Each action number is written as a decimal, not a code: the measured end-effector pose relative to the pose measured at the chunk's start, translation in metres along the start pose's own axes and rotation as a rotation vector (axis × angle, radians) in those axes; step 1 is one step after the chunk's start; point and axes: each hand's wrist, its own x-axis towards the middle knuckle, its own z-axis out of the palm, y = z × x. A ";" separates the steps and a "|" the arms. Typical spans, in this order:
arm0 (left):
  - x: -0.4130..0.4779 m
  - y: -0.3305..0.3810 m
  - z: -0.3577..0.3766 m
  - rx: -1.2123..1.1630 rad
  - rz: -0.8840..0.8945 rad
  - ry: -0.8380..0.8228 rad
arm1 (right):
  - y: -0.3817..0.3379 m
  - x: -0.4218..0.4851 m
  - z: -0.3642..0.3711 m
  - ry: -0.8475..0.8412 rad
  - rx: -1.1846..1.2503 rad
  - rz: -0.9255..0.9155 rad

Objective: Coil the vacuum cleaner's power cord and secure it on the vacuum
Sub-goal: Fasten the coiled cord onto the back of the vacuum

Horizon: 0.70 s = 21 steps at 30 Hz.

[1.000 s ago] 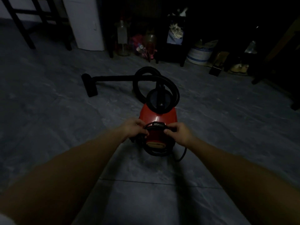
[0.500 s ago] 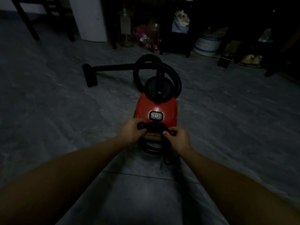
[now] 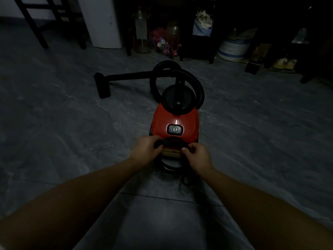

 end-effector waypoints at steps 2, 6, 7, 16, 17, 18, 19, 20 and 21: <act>0.001 -0.004 0.002 0.018 -0.003 0.008 | 0.000 -0.001 0.001 0.014 0.007 -0.001; 0.006 -0.010 0.003 -0.002 -0.057 -0.057 | 0.000 -0.004 0.000 0.050 0.006 -0.008; 0.006 -0.010 0.004 -0.028 -0.073 -0.077 | 0.001 -0.004 0.000 0.051 0.011 -0.002; 0.011 -0.008 0.008 -0.165 -0.198 -0.114 | 0.003 0.000 -0.005 0.002 0.011 0.036; 0.010 -0.009 0.009 -0.207 -0.216 -0.124 | 0.005 -0.001 -0.007 0.000 0.023 0.033; 0.009 -0.010 0.011 -0.255 -0.238 -0.136 | 0.007 -0.004 -0.009 -0.001 0.036 0.030; 0.007 -0.010 0.013 -0.297 -0.254 -0.150 | 0.009 -0.006 -0.012 -0.001 0.046 0.026; 0.004 -0.011 0.014 -0.334 -0.261 -0.160 | 0.011 -0.009 -0.015 -0.001 0.055 0.021; 0.002 -0.012 0.015 -0.364 -0.266 -0.167 | 0.013 -0.011 -0.017 -0.001 0.061 0.015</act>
